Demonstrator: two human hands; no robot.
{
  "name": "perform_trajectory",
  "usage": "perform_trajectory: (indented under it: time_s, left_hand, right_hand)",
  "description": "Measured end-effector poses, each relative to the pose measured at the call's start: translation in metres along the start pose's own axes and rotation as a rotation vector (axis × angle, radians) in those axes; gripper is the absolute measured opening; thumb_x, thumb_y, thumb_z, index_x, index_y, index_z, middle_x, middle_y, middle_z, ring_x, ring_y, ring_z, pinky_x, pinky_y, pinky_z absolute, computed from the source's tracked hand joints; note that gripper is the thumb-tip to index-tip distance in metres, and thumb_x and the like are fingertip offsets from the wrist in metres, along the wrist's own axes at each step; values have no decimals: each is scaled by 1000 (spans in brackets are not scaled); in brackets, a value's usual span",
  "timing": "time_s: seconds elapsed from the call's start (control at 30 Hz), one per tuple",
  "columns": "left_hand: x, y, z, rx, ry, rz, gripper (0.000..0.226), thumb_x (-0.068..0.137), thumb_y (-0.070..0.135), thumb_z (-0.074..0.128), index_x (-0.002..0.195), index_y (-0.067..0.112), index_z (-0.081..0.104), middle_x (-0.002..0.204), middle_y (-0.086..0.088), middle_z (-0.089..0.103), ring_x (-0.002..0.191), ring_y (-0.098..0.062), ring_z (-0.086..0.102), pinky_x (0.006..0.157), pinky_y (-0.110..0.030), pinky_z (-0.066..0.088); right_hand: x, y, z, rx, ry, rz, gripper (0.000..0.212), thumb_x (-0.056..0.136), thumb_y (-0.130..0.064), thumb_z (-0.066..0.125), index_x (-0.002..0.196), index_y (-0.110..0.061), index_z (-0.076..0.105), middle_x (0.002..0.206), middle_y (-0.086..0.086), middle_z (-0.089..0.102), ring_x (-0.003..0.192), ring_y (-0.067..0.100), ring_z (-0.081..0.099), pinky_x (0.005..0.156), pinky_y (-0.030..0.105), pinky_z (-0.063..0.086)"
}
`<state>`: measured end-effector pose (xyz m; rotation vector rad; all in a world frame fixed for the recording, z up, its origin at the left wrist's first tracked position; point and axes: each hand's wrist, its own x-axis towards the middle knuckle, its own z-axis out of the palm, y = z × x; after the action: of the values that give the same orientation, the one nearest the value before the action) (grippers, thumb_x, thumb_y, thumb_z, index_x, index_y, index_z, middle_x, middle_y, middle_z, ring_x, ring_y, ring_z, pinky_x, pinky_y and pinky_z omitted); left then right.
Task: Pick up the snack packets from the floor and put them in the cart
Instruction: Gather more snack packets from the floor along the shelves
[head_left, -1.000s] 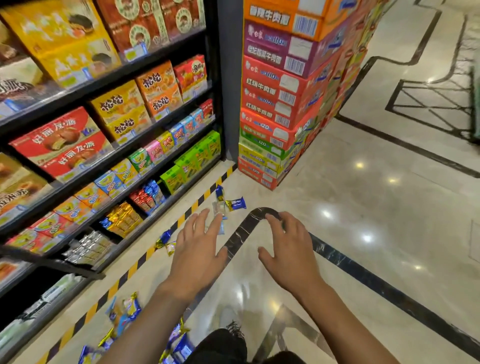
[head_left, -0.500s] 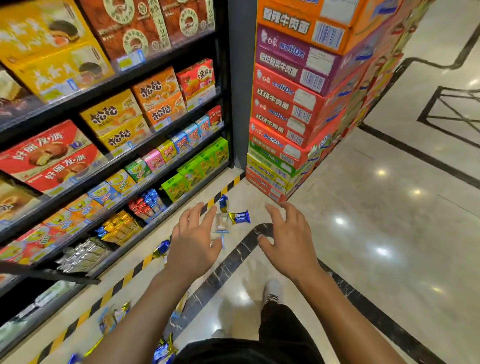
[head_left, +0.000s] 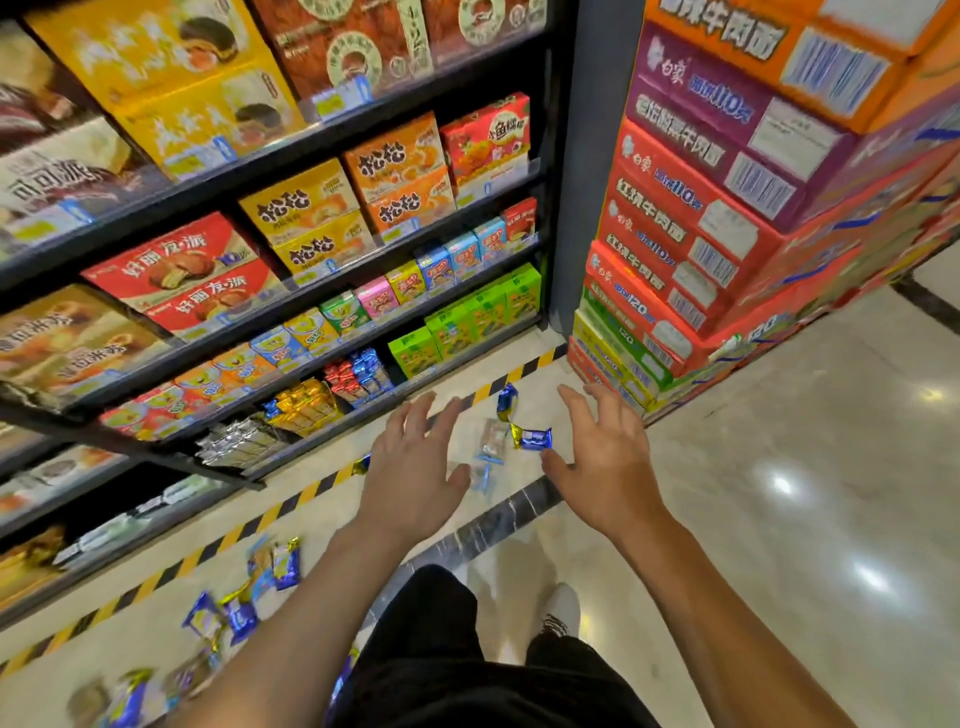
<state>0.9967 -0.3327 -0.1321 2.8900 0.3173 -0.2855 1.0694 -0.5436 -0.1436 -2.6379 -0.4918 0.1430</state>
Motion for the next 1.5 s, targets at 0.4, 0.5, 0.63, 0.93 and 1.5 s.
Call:
perform_trajectory:
  time_s: [0.4, 0.5, 0.63, 0.93, 1.5]
  left_hand:
    - [84, -32, 14, -154, -37, -45, 78, 91, 44, 61, 157, 27, 22, 162, -5, 23, 147, -30, 21, 114, -48, 32]
    - [117, -48, 27, -199, -84, -20, 76, 94, 43, 58, 158, 24, 21, 162, -7, 20, 148, -27, 18, 117, -42, 25]
    - [166, -65, 55, -155, -112, 39, 75, 93, 43, 57, 157, 19, 25, 160, -11, 26, 145, -30, 24, 115, -41, 27]
    - [254, -71, 157, -209, -252, 32, 76, 91, 41, 61, 156, 24, 27, 158, -8, 26, 144, -30, 21, 113, -50, 32]
    - [399, -132, 515, -279, -265, -94, 74, 91, 26, 61, 155, 23, 25, 158, -7, 20, 143, -30, 19, 112, -43, 29]
  right_hand:
    - [80, 4, 35, 4, -123, 64, 68, 86, -39, 65, 145, -18, 40, 148, 13, 36, 135, 33, 32, 107, 49, 36]
    - [98, 1, 54, -10, -150, 94, 69, 83, -40, 63, 145, -19, 40, 146, 12, 37, 134, 32, 34, 108, 50, 37]
    - [126, 8, 97, 13, -174, 137, 69, 82, -41, 62, 144, -21, 40, 145, 11, 38, 131, 33, 39, 108, 51, 37]
    - [186, 72, 216, 17, -311, 195, 74, 79, -39, 74, 144, -19, 43, 145, 12, 42, 124, 35, 47, 101, 43, 43]
    - [288, 253, 511, -99, -441, -15, 67, 85, -30, 70, 143, -16, 42, 148, 12, 33, 132, 33, 37, 101, 44, 45]
